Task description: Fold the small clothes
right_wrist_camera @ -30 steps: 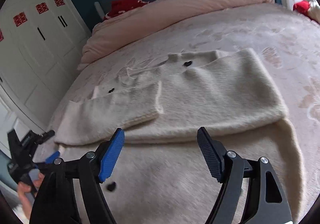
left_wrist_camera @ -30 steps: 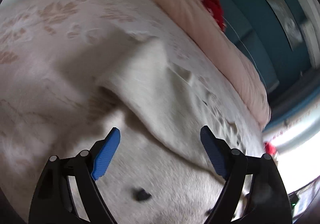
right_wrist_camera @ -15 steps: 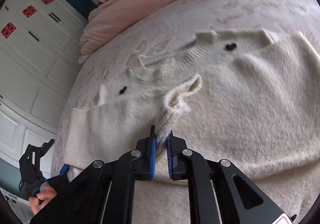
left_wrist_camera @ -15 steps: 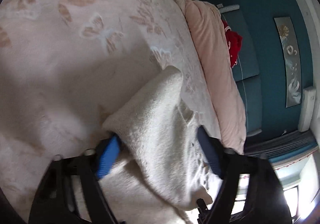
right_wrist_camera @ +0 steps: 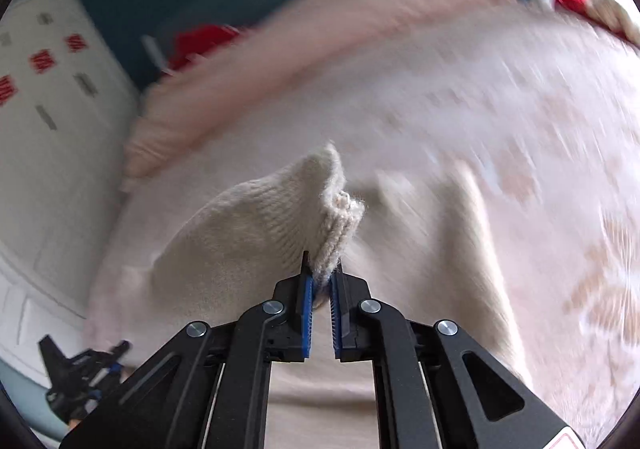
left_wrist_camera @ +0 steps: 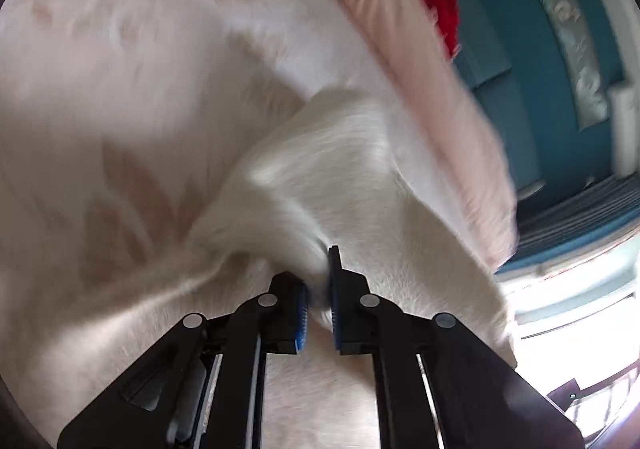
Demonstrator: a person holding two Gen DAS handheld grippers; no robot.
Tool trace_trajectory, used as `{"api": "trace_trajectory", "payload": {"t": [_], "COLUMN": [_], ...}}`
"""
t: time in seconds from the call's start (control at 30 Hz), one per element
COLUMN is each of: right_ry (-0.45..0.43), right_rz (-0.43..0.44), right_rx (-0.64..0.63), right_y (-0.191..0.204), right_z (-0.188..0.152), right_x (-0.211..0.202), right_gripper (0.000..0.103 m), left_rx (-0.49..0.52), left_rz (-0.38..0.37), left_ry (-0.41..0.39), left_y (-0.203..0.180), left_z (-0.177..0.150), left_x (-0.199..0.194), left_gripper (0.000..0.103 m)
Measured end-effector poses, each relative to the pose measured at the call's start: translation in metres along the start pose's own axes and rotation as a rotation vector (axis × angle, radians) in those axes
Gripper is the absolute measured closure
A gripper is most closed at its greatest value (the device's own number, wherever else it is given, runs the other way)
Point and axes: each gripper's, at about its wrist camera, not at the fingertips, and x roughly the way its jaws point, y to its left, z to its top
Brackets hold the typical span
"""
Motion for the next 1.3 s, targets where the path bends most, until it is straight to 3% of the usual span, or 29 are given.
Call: {"api": "trace_trajectory", "payload": {"t": [0.07, 0.13, 0.23, 0.33, 0.4, 0.47, 0.57, 0.6, 0.67, 0.7, 0.8, 0.9, 0.93, 1.0, 1.07, 1.17, 1.23, 1.3], "right_ry": [0.067, 0.076, 0.069, 0.062, 0.061, 0.002, -0.111, -0.113, 0.014, 0.029, -0.034, -0.134, -0.119, 0.01, 0.0, 0.047, 0.023, -0.013], "right_rz": [-0.033, 0.002, 0.05, 0.071, 0.061, 0.075, 0.12, 0.086, 0.006, 0.023, 0.05, 0.042, 0.021, -0.031, 0.001, 0.072, 0.063, 0.084], "right_rx": [0.043, 0.075, 0.081, 0.045, 0.022, 0.022, 0.079, 0.076, 0.087, 0.109, 0.131, 0.064, 0.059, 0.059, 0.07, 0.081, 0.064, 0.086], "right_y": [-0.03, -0.042, -0.039, -0.028, -0.024, -0.024, -0.035, -0.043, -0.06, -0.068, -0.061, -0.047, -0.049, -0.061, -0.062, -0.051, -0.045, -0.048], "right_z": [-0.017, -0.024, -0.017, -0.009, -0.007, -0.011, -0.013, -0.019, -0.034, -0.042, -0.036, -0.029, -0.031, -0.039, -0.035, -0.029, -0.02, -0.007], "right_x": [0.02, 0.024, 0.025, 0.027, 0.03, 0.014, -0.021, -0.02, 0.011, 0.019, 0.002, -0.018, -0.013, 0.022, 0.022, 0.017, 0.014, 0.013], "right_gripper": [0.097, 0.097, 0.093, 0.087, 0.093, 0.096, 0.097, 0.097, 0.097, 0.098, 0.098, 0.098, 0.098, 0.099, 0.099, 0.085, 0.06, 0.047], "left_rx": [-0.029, -0.013, -0.018, -0.036, -0.029, -0.019, 0.011, 0.018, 0.047, 0.067, 0.129, 0.116, 0.127, 0.183, 0.217, 0.22, 0.224, 0.226], "left_rz": [0.021, 0.017, 0.016, -0.004, 0.02, 0.046, 0.075, 0.086, 0.115, 0.122, 0.157, 0.137, 0.138, 0.155, 0.159, 0.132, 0.116, 0.098], "left_ry": [0.005, -0.02, -0.033, -0.111, -0.088, -0.064, -0.093, -0.085, -0.072, -0.081, -0.083, -0.074, -0.075, -0.085, -0.105, -0.123, -0.135, -0.144], "left_y": [0.009, 0.009, 0.004, 0.003, 0.007, 0.01, 0.012, 0.016, 0.021, 0.019, 0.008, 0.012, 0.012, 0.011, 0.01, 0.012, 0.013, 0.014], "left_z": [-0.014, -0.017, -0.012, 0.0, 0.005, 0.003, 0.0, -0.001, -0.005, -0.005, -0.006, -0.003, -0.004, -0.009, -0.013, -0.014, -0.016, -0.017], "left_x": [0.01, 0.007, -0.002, -0.016, -0.009, -0.005, -0.009, -0.008, -0.001, -0.003, -0.006, -0.006, -0.006, -0.003, -0.003, -0.003, -0.003, -0.004], "left_gripper": [0.095, 0.095, 0.092, 0.09, 0.09, 0.091, 0.092, 0.092, 0.093, 0.093, 0.094, 0.093, 0.093, 0.093, 0.093, 0.091, 0.091, 0.09]}}
